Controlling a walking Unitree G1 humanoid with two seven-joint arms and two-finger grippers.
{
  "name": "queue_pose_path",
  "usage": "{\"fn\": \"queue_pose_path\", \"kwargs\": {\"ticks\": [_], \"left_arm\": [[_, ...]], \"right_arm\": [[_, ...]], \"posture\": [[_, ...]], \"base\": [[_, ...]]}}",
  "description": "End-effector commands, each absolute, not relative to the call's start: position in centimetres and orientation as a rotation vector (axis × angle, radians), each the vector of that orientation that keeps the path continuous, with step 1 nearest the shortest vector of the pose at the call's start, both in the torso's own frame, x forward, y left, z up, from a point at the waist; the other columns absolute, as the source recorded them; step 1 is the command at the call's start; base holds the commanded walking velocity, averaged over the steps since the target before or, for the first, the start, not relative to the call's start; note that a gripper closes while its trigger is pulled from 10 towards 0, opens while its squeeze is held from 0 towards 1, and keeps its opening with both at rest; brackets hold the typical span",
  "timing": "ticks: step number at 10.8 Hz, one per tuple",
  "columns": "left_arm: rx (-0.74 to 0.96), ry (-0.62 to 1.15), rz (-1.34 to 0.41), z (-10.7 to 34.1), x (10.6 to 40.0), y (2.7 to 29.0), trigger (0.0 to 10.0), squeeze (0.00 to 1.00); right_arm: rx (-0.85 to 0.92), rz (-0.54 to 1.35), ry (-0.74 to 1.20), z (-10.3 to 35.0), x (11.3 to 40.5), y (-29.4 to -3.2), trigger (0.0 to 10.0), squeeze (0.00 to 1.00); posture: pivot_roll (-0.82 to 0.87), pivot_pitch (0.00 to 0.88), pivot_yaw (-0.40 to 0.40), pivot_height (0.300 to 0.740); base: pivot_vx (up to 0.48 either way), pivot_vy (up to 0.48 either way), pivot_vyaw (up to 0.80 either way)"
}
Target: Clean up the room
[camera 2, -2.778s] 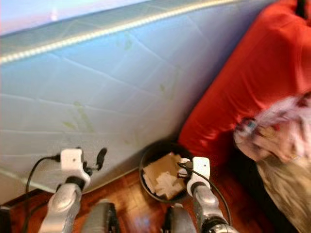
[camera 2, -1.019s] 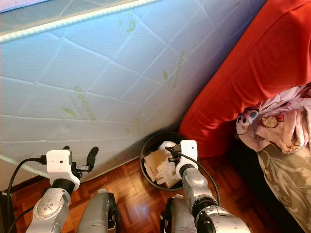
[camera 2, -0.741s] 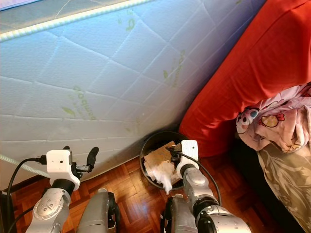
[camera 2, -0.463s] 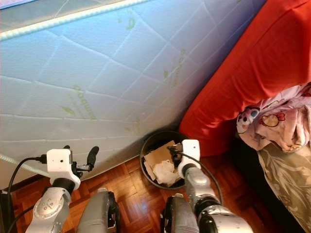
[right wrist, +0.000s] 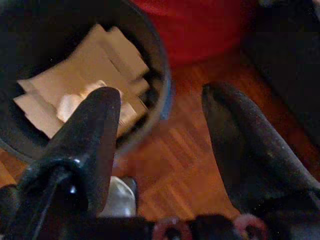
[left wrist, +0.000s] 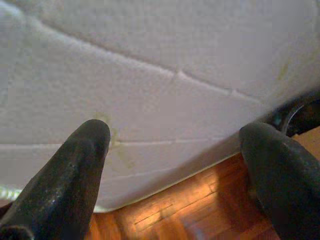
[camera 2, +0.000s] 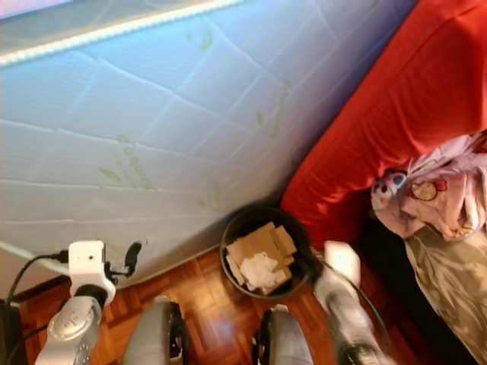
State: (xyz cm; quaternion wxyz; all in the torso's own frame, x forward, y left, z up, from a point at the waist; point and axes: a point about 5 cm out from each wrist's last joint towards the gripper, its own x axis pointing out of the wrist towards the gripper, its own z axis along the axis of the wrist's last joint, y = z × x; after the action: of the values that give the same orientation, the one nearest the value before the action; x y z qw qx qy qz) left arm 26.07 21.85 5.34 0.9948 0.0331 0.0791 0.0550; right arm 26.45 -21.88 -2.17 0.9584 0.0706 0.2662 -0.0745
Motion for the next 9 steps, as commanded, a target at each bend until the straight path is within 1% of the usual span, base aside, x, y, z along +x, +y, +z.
{"fn": "queue_pose_path", "kwargs": {"ticks": [1,2,3,4,5,6,9], "left_arm": [[0.084,0.239,0.119,3.4,25.5,22.3,10.0,0.0],[0.081,0.266,0.117,2.8,25.8,22.4,10.0,0.0],[0.066,0.354,0.117,0.7,25.4,22.3,10.0,0.0],[0.066,0.435,0.112,-0.8,25.0,22.1,10.0,0.0],[0.063,0.508,0.113,-2.1,24.7,21.8,10.0,0.0],[0.067,0.586,0.115,-3.4,23.8,21.6,10.0,0.0],[0.031,0.746,0.137,-6.1,21.2,20.7,10.0,0.0]], "right_arm": [[0.162,-0.224,0.57,-3.3,24.3,-23.4,10.0,0.0],[0.162,-0.241,0.592,-3.7,23.8,-23.6,10.0,0.0],[0.158,-0.253,0.649,-5.0,21.9,-23.6,10.0,0.0],[0.175,-0.268,0.673,-5.5,21.2,-23.3,10.0,0.0],[0.179,-0.261,0.7,-5.9,20.9,-22.8,10.0,0.0],[0.162,-0.232,0.738,-6.4,20.3,-22.0,10.0,0.0],[0.184,-0.197,0.824,-7.7,18.9,-20.3,10.0,0.0]], "posture": [[0.08,0.13,-0.053,0.692],[0.07,0.108,-0.049,0.707],[0.06,0.057,-0.044,0.727],[0.05,0.03,-0.042,0.74],[0.03,0.0,-0.042,0.74],[0.02,0.0,-0.039,0.74],[0.02,0.0,-0.066,0.74]], "base": [[0.0,0.0,0.0],[0.0,0.0,0.0],[0.0,0.0,0.0],[0.0,0.0,0.0],[0.0,0.0,0.0],[0.0,0.0,0.0],[0.0,0.0,0.0]]}}
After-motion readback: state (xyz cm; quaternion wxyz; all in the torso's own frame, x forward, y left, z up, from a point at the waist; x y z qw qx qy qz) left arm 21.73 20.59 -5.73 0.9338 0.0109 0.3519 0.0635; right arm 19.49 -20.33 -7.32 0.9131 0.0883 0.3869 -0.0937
